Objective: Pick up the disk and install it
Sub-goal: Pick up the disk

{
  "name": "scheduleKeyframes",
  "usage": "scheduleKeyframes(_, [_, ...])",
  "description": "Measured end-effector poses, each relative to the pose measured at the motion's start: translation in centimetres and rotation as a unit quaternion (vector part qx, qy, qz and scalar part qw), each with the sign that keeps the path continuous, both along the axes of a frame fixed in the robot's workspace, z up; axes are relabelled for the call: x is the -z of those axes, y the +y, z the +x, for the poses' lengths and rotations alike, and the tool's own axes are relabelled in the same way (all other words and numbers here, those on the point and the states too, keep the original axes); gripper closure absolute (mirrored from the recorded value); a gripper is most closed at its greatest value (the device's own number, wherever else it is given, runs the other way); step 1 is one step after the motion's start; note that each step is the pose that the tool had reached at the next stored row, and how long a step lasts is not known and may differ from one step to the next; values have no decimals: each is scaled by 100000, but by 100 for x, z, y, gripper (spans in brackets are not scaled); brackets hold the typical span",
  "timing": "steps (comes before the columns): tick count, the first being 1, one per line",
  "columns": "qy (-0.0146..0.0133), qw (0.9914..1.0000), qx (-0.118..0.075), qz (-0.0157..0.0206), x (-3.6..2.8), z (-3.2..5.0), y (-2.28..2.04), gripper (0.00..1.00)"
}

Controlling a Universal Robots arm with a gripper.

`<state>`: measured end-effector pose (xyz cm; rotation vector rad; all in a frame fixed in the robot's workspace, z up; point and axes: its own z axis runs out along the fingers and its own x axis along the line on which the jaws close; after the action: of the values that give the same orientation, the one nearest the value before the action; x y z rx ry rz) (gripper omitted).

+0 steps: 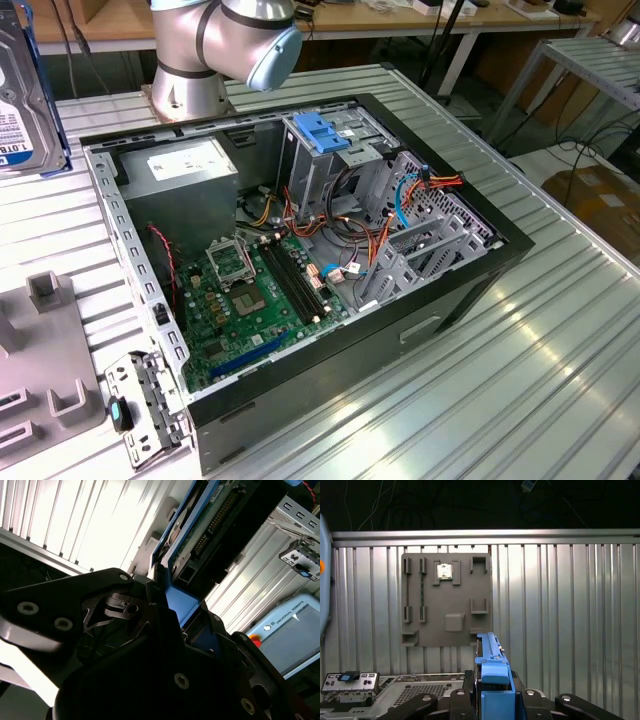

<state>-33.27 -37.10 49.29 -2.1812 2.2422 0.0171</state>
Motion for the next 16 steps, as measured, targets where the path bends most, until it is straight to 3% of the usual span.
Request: scheduleKeyframes(16, [-4, 100000, -1, 3, 1, 89, 0, 63])
